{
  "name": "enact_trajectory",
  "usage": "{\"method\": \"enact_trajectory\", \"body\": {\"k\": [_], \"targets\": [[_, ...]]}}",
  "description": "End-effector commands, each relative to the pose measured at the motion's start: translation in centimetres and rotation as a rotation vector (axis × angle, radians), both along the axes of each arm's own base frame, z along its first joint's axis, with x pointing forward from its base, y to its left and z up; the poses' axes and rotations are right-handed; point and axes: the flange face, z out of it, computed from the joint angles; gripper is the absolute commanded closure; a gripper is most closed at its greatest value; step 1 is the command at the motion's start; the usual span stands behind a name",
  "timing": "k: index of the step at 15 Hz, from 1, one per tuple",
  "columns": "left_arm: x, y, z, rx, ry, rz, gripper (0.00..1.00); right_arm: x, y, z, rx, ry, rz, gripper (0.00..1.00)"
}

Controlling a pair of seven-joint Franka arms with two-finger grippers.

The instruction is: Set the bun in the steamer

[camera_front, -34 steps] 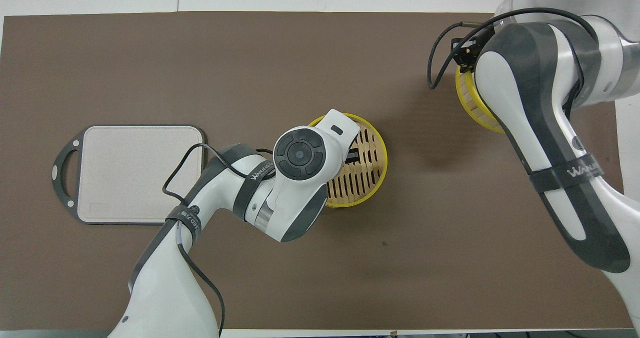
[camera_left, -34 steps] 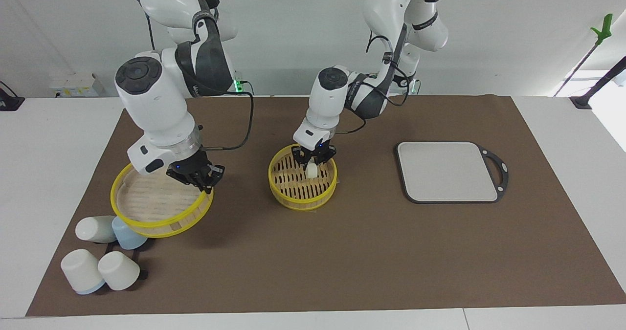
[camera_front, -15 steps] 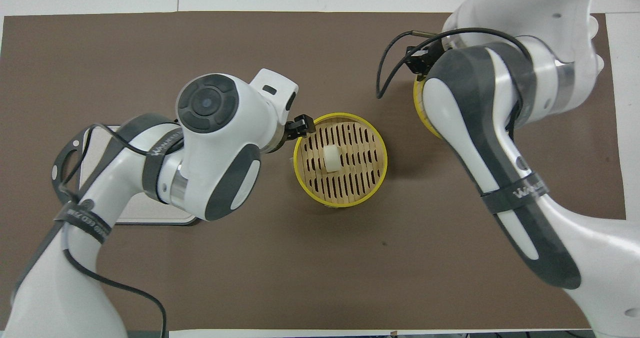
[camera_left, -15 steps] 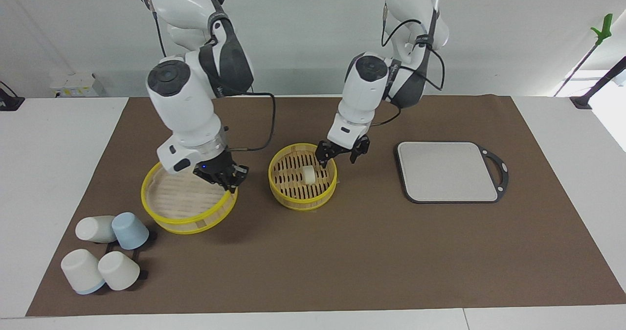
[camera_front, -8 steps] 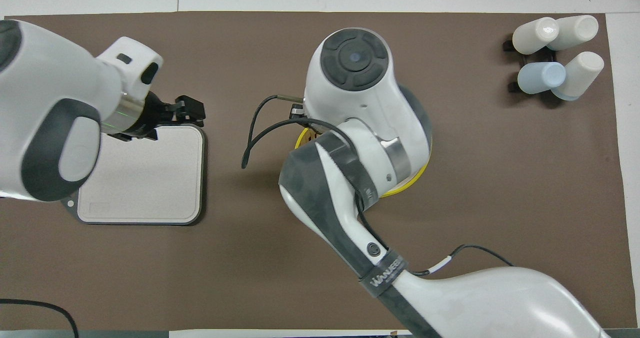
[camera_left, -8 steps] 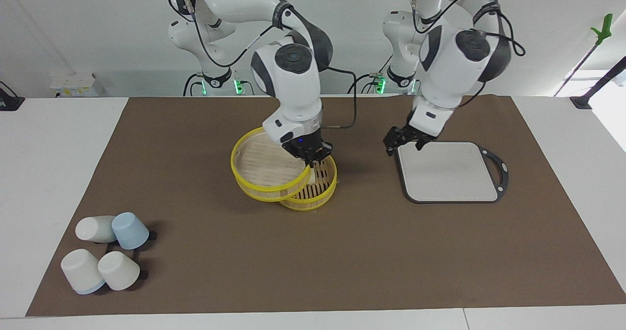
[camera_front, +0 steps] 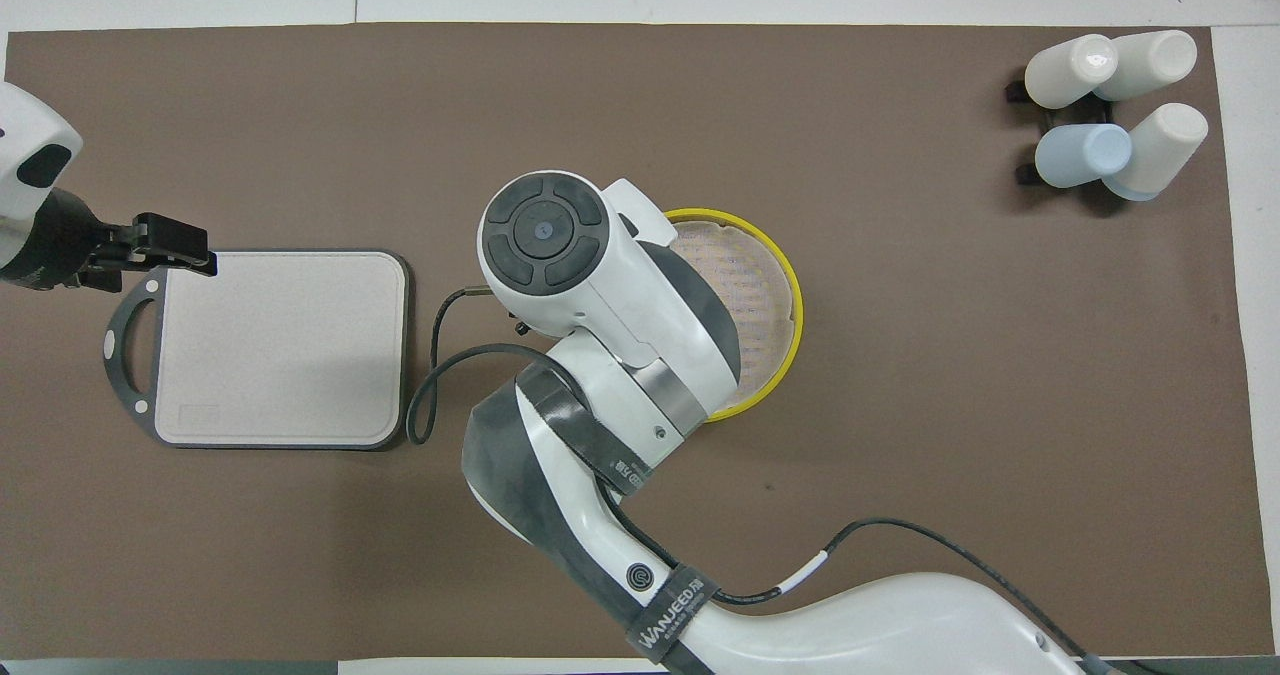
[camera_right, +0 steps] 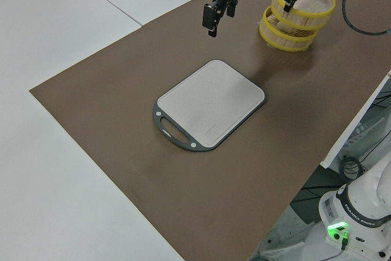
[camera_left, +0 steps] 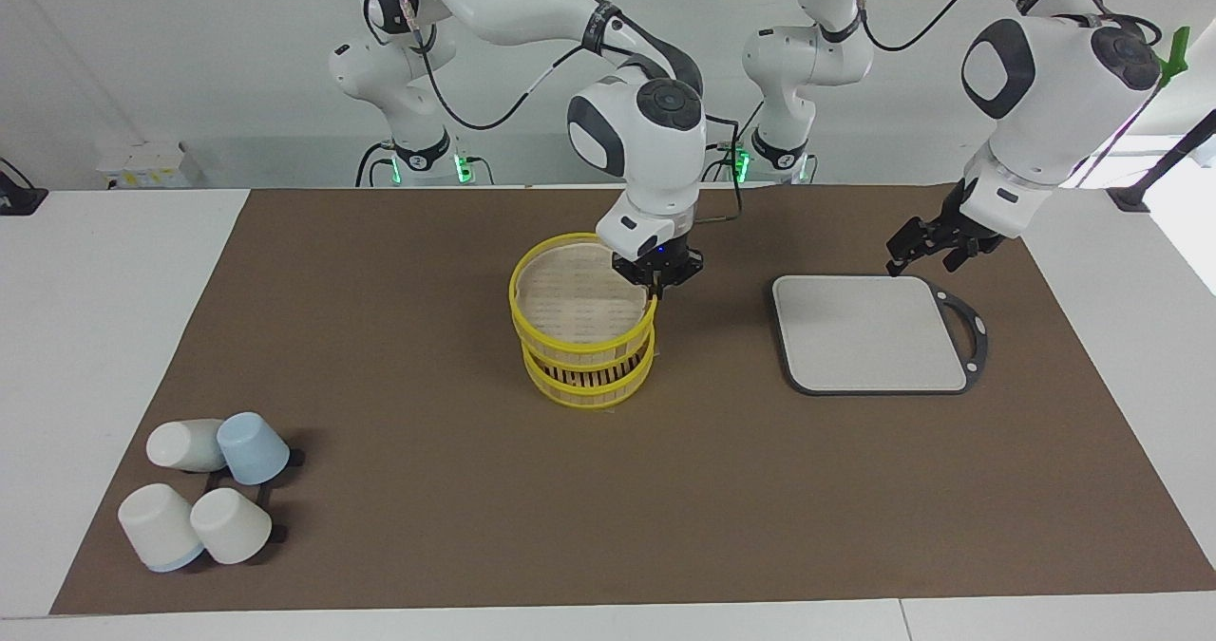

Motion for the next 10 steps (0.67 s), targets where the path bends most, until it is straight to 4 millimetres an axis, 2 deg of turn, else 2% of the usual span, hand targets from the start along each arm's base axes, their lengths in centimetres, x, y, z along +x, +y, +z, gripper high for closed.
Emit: {"method": "enact_trajectory", "body": {"k": [1,4,10], "targets": [[-0.7,0.1,0.4,0.036,0.011,-0.022,0.00,-0.1,0.0,-1.1,-0.014,-0.021,0.058,1.00],[-0.9,0.2,0.5,0.037,0.030,-0.018,0.00,0.2,-0.1,-2.1,0.020,-0.043,0.050,1.00],[-1.4,-0.3,4.9,0.072,0.042,-0.044,0.00,0.1,-0.4,-2.8,0.032,-0.039,0.044,1.00]]}}
